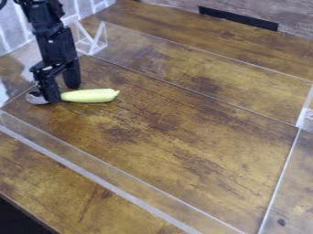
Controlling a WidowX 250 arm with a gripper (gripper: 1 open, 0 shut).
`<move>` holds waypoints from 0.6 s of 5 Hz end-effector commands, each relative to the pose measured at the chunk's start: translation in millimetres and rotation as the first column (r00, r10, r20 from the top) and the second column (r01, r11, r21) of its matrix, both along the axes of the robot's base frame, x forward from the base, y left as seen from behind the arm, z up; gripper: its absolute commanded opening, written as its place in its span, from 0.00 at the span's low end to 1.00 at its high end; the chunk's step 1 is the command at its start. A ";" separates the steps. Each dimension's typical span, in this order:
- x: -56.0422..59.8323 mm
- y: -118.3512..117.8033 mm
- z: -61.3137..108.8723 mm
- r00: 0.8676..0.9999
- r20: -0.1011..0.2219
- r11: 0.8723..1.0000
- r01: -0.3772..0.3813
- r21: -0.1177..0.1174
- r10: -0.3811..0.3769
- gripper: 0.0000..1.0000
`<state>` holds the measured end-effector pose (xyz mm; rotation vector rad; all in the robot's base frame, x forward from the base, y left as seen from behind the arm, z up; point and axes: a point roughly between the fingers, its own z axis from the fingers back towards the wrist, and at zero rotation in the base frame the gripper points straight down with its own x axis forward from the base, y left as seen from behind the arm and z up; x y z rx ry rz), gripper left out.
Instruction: Move the green spoon to the left
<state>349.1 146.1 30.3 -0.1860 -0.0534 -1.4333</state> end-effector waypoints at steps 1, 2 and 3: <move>8.2 -4.4 32.2 0.997 0.074 0.999 0.019 0.037 -0.022 1.00; 12.6 -17.0 42.7 0.995 0.085 0.998 0.047 0.043 -0.051 1.00; 19.8 -30.8 56.3 0.992 0.103 0.996 0.074 0.051 -0.079 1.00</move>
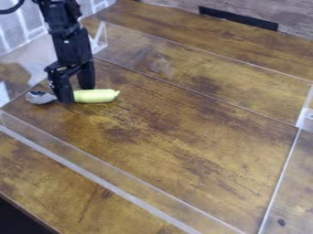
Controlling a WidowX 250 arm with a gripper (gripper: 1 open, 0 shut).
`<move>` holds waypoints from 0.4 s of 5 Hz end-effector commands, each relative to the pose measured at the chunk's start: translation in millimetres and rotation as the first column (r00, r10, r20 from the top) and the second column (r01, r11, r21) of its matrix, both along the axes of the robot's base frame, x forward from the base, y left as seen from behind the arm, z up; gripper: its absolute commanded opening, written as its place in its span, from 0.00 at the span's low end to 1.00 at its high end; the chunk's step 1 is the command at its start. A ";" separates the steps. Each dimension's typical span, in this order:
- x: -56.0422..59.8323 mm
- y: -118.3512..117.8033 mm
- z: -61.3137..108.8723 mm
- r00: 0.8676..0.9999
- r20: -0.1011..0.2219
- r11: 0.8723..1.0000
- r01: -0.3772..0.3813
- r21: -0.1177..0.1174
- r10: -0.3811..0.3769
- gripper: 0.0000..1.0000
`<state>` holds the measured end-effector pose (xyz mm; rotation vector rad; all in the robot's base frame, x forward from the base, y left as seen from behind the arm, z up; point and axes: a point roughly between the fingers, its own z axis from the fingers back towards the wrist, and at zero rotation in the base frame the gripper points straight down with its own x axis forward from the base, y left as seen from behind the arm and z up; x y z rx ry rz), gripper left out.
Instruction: Move the green spoon to the left
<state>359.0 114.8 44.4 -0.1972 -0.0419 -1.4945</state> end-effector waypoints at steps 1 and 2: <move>18.2 0.9 46.2 0.991 0.126 0.998 0.031 0.047 -0.036 1.00; 29.2 -2.1 60.2 0.987 0.150 0.997 0.044 0.058 -0.052 1.00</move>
